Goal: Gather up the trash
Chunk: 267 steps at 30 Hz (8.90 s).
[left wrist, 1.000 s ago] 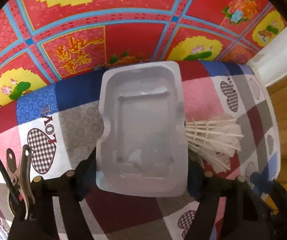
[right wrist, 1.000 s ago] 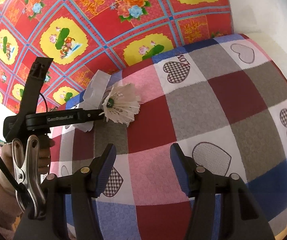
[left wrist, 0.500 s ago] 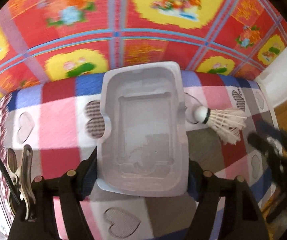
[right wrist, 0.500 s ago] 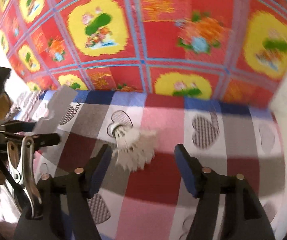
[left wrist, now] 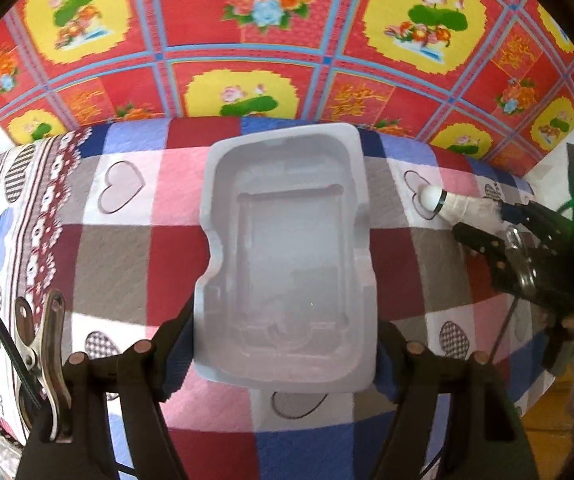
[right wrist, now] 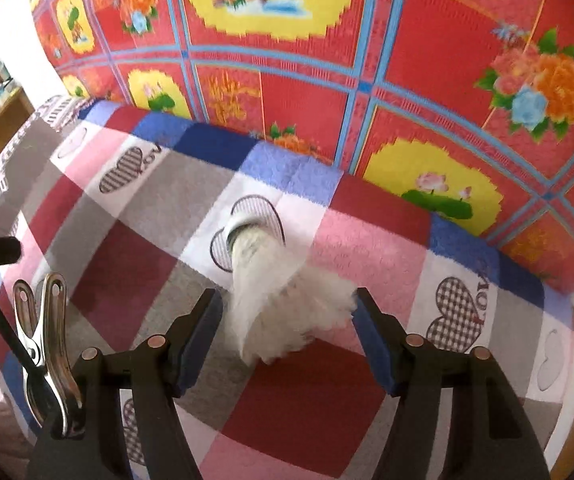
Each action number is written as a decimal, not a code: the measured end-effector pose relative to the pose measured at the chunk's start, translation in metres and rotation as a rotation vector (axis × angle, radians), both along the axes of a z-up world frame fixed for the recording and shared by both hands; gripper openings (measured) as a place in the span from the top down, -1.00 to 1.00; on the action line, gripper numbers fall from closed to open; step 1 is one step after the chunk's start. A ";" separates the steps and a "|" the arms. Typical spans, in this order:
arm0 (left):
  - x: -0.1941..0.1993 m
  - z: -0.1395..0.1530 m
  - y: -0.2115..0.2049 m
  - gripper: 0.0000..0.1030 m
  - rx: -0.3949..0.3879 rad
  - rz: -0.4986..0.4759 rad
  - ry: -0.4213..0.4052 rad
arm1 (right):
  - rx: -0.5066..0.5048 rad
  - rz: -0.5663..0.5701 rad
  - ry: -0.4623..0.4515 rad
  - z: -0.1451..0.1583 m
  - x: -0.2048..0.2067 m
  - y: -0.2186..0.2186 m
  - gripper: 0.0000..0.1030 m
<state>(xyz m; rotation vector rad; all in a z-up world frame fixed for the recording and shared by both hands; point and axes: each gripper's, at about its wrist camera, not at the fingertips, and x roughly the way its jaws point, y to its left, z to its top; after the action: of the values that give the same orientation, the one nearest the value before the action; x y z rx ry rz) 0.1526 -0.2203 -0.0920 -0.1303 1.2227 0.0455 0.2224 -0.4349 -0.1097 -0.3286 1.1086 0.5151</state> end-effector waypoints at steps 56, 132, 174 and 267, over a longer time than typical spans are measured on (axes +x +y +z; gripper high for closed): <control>-0.282 0.085 0.274 -0.47 0.065 0.448 -0.214 | 0.407 0.301 0.086 0.093 -0.250 0.349 0.36; -0.189 -0.142 0.783 -0.48 -0.102 0.065 0.048 | 0.138 -0.107 0.052 -0.042 -0.280 0.874 0.35; -0.156 -0.251 0.811 -0.82 -0.156 0.083 0.195 | 0.005 -0.290 0.207 -0.162 -0.225 0.900 0.15; -0.229 -0.114 0.756 -0.79 -0.096 0.128 0.132 | -0.007 -0.205 0.058 -0.042 -0.288 0.859 -0.12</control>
<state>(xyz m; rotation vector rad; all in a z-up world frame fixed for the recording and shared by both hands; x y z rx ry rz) -0.0765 0.5361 -0.2062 -0.2930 1.3474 0.1088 -0.0659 0.4241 -0.1516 -0.2038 1.1861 0.3404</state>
